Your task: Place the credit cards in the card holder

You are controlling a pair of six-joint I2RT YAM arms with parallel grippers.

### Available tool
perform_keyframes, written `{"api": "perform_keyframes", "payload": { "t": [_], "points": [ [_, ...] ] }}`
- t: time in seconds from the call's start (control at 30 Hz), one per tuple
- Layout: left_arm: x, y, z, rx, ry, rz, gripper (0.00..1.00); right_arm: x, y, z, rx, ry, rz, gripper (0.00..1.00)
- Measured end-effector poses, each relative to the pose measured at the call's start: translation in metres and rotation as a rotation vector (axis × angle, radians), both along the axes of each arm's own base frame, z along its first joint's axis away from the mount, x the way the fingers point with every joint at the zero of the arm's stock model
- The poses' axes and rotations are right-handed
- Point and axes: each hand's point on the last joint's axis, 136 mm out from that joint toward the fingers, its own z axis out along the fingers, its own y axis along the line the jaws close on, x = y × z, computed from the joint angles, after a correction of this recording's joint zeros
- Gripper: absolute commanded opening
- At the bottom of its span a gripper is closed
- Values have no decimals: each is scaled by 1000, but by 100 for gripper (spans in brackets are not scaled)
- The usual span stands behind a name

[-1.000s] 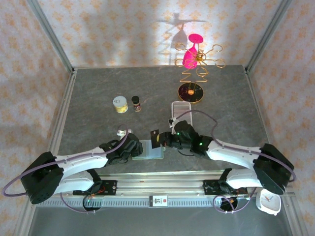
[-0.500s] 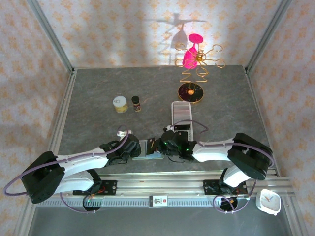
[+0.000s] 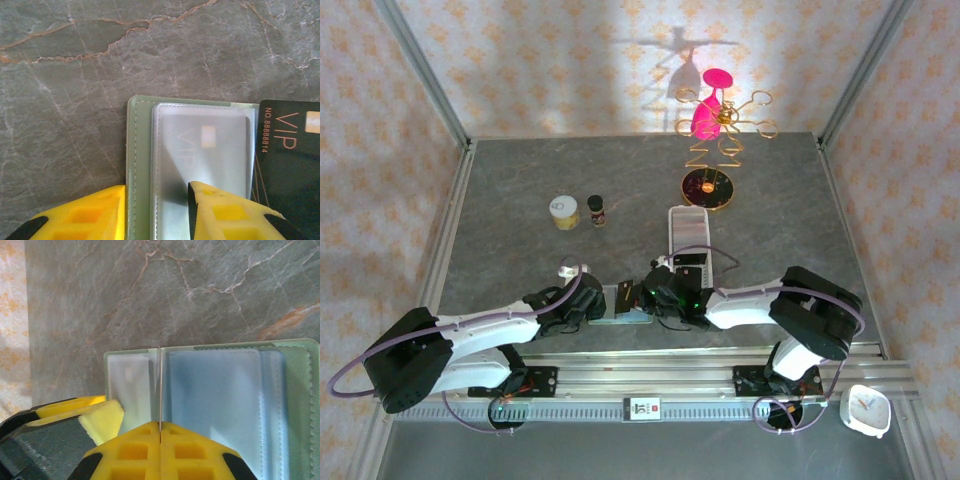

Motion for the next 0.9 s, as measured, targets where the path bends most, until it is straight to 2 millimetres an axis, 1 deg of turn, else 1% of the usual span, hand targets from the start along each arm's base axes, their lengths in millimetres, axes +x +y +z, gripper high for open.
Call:
{"api": "perform_keyframes", "payload": {
  "t": [0.33, 0.5, 0.63, 0.8, 0.9],
  "points": [
    [0, 0, 0, -3, -2, 0, 33, 0, 3, 0, 13, 4, 2, 0],
    [0, 0, 0, -7, -7, 0, 32, -5, 5, -3, 15, 20, 17, 0],
    [0, 0, -1, -37, -27, 6, 32, -8, 6, -6, 12, 33, 24, 0],
    [0, 0, -1, -81, -49, 29, 32, -9, 8, -6, 18, 42, 28, 0],
    [0, 0, -1, -96, -52, 41, 33, -9, 12, -6, 20, 50, 36, 0]
  ]
}}
